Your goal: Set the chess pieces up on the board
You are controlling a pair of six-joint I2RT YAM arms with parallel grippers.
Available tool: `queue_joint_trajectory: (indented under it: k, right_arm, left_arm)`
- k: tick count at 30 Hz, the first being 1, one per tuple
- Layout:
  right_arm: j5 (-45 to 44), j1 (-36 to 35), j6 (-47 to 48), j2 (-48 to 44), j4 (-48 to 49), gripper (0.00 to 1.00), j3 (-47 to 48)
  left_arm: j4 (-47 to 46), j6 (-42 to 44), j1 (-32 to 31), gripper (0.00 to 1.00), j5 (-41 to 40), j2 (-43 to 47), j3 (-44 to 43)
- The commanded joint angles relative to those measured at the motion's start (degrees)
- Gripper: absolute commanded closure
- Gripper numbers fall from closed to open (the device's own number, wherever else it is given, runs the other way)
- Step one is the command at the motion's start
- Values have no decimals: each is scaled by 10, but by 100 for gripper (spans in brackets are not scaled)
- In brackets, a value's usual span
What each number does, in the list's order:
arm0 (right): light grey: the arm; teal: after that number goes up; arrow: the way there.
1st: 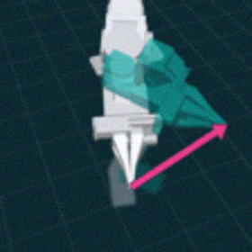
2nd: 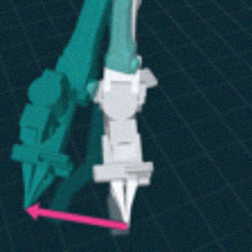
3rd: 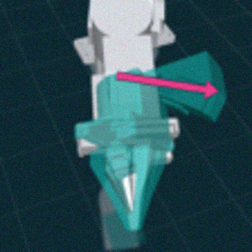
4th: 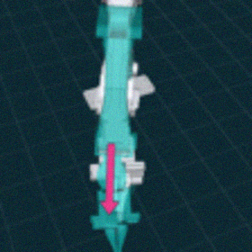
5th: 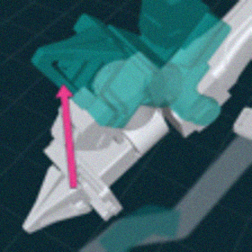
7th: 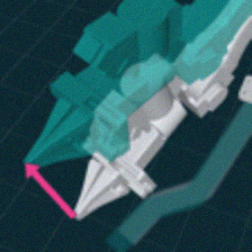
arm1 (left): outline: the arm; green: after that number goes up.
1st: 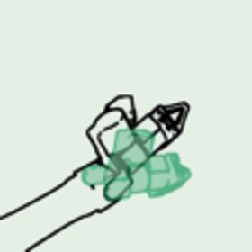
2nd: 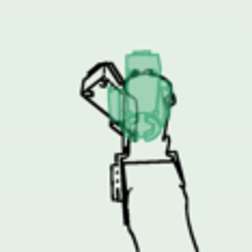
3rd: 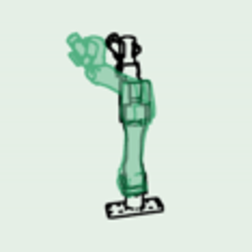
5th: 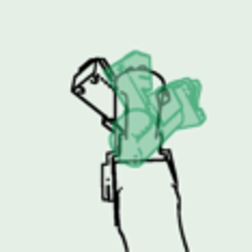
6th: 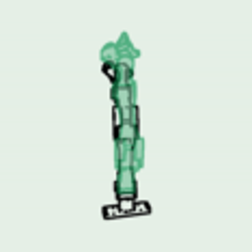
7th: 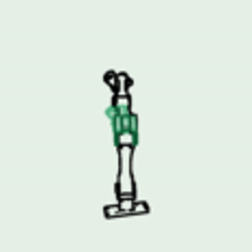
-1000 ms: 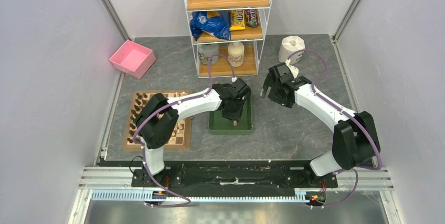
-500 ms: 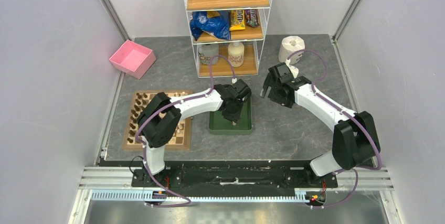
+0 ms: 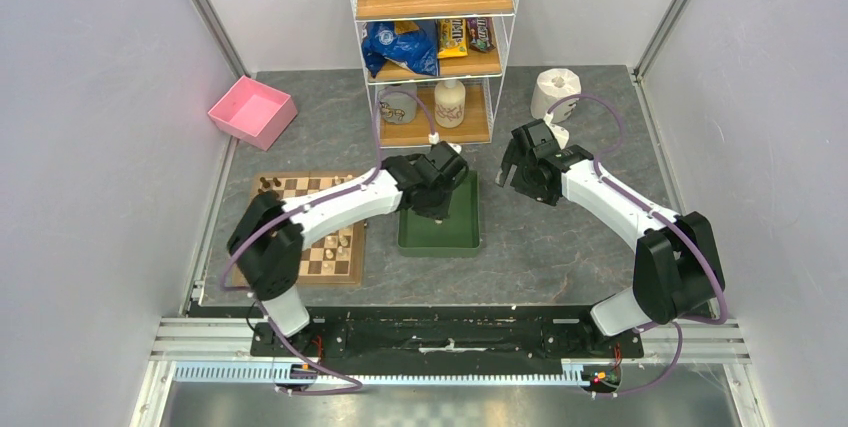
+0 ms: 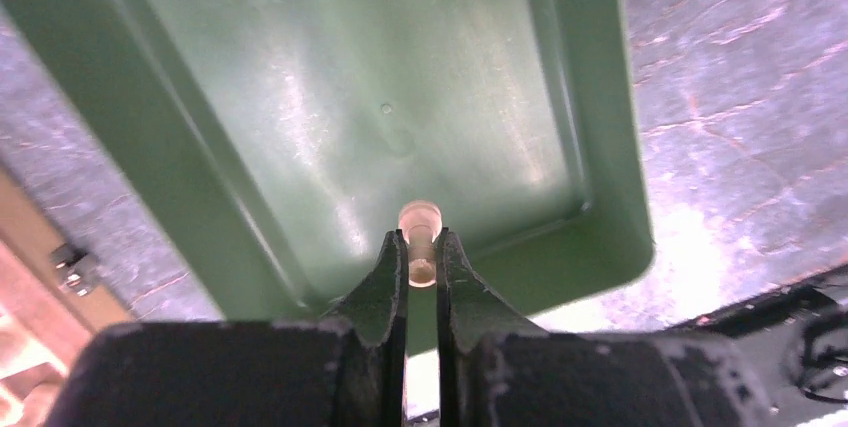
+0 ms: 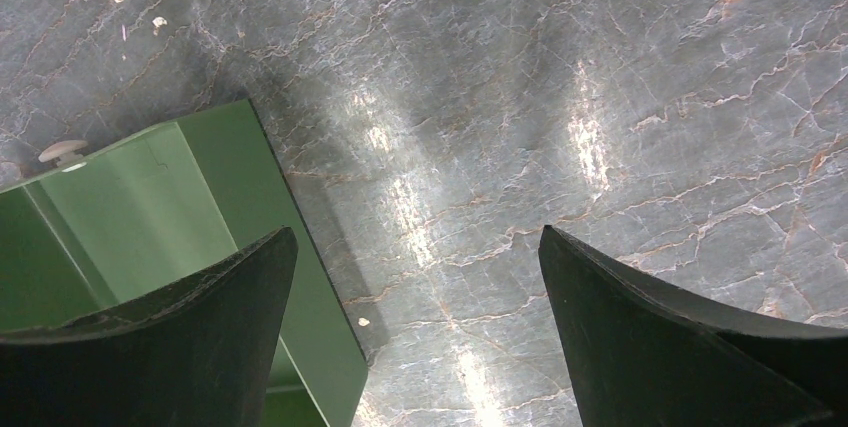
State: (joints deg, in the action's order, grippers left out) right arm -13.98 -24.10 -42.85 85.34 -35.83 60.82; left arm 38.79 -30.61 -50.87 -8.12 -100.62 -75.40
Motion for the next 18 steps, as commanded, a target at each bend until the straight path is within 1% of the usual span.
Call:
queue_joint_trajectory:
  k: [1, 7, 14, 18]
  right_arm:
    - [-5, 3, 3, 3, 2, 1, 8]
    - [-4, 3, 1, 2, 2, 1, 6]
    - [3, 3, -3, 9, 6, 1, 10]
    - [11, 3, -4, 13, 10, 1, 14]
  left_arm:
    - [18, -19, -1, 98, -60, 90, 5]
    - [49, -50, 4, 98, -88, 165, 54]
    - [70, -133, 18, 98, -102, 280, 179]
    - [82, -155, 44, 98, -90, 316, 239]
